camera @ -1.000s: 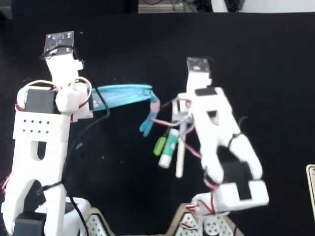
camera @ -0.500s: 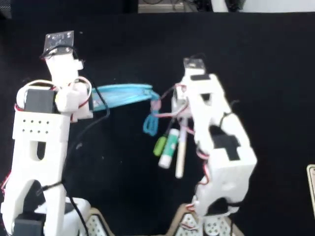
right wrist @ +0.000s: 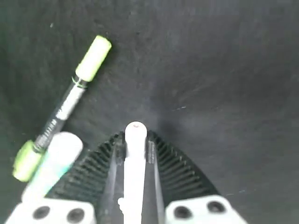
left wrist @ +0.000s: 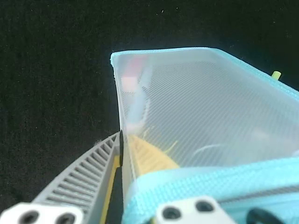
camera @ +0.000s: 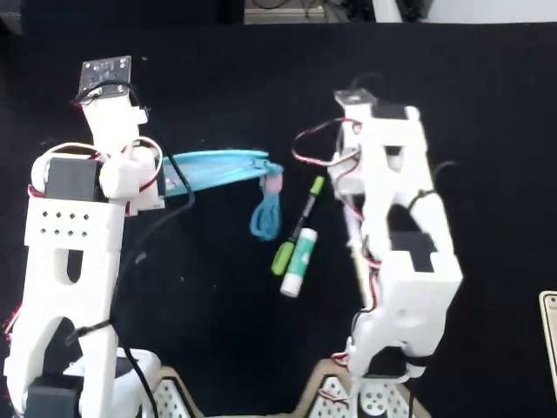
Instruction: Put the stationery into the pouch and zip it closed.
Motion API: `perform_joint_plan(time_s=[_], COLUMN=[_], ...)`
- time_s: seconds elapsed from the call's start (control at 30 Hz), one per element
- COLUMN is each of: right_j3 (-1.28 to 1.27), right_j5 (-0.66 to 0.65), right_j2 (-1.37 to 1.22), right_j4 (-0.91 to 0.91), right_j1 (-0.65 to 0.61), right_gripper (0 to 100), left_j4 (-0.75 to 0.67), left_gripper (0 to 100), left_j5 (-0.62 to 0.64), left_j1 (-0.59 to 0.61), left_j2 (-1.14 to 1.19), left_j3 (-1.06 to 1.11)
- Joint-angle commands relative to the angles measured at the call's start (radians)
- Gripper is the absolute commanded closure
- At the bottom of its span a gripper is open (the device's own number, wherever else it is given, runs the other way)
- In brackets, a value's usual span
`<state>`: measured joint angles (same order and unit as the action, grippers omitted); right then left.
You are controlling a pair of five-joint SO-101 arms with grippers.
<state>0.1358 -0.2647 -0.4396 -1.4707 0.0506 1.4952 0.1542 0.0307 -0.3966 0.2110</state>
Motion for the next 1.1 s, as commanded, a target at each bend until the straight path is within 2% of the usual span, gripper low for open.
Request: perform_joint_plan(time_s=[0.0, 0.07, 0.2, 0.37, 0.5, 0.57, 0.7, 1.07], right_j3=[0.062, 0.054, 0.062, 0.151, 0.216, 0.231, 0.225, 0.168], right_j5=[-0.256, -0.315, -0.351, -0.358, -0.361, -0.39, -0.419, -0.414], right_j2=[-0.002, -0.053, -0.137, -0.179, -0.206, -0.213, -0.214, -0.226], right_j4=[0.011, 0.034, 0.037, -0.068, -0.15, -0.155, -0.155, -0.126], right_j1=[0.04, 0.041, 0.04, 0.048, 0.038, 0.044, 0.058, 0.017], right_gripper=[98.4, 98.2, 98.2, 97.5, 84.2, 80.9, 84.9, 85.0], left_j4=[0.008, 0.008, 0.008, 0.008, 0.008, 0.008, 0.008, 0.008], left_gripper=[97, 97, 97, 97, 97, 97, 97, 97], left_j5=[0.009, 0.009, 0.009, 0.009, 0.009, 0.009, 0.009, 0.009], left_j1=[-0.001, -0.001, -0.001, -0.001, -0.001, -0.001, -0.001, -0.001], left_j2=[0.003, 0.003, 0.003, 0.003, 0.003, 0.003, 0.003, 0.003], left_j3=[0.047, 0.047, 0.047, 0.047, 0.047, 0.047, 0.047, 0.047])
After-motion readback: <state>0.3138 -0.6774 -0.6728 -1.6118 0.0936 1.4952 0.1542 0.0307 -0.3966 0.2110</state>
